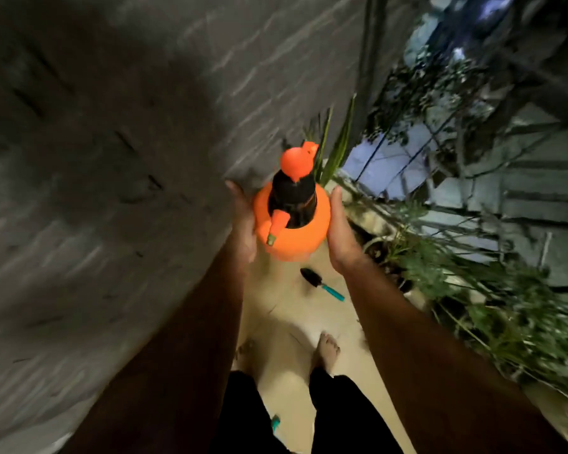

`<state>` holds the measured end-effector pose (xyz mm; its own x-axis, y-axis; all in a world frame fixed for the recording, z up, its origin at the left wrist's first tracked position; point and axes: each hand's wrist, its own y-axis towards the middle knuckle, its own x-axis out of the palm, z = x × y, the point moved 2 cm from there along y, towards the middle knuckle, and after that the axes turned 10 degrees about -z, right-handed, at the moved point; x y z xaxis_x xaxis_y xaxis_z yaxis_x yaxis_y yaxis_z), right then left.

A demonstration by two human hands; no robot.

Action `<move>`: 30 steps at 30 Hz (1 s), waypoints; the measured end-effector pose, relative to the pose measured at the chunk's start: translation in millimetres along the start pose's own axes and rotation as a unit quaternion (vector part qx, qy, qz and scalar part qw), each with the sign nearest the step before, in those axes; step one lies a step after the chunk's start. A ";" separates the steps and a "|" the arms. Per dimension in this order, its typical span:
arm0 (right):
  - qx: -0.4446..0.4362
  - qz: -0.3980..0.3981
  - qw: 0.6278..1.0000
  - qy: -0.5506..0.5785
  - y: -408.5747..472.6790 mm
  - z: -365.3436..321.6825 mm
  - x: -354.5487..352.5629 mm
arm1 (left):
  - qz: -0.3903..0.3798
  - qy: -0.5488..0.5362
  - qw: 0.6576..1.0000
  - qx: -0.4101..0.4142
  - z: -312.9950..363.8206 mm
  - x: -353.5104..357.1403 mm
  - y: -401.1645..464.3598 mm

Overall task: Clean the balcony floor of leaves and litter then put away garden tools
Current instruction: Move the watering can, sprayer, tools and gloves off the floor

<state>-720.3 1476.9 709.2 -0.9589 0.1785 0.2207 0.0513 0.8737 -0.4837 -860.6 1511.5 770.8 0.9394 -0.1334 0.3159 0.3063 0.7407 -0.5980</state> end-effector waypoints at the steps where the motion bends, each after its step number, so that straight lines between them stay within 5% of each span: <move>1: -0.023 -0.003 0.999 -0.023 -10.6 -9.9 -2.7 | -0.035 -0.009 0.999 0.036 14.0 10.7 -12.8; 6: -0.119 0.089 0.981 -0.127 -80.7 -44.5 -9.6 | -0.154 0.062 0.982 0.095 62.7 56.4 -56.9; 10: -0.199 0.241 0.948 -0.062 -138.6 -72.8 -7.2 | -0.219 0.100 0.970 0.026 73.7 96.3 -67.6; 14: -0.225 0.388 0.893 -0.031 -197.9 -98.6 -44.3 | -0.327 0.205 0.922 -0.037 55.4 158.2 -76.4; 19: -0.227 0.467 0.855 0.005 -278.7 -119.2 -111.6 | -0.417 0.272 0.867 -0.029 18.8 250.8 -104.9; 30: -0.258 0.562 0.782 0.082 -483.3 -86.0 -258.1 | -0.561 0.216 0.797 -0.066 -114.2 453.9 -253.7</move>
<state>-473.6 1047.5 958.8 -0.1808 0.9831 0.0279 0.9818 0.1821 -0.0542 -494.2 1187.8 981.7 0.0204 -0.8977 0.4401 0.9768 -0.0759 -0.2001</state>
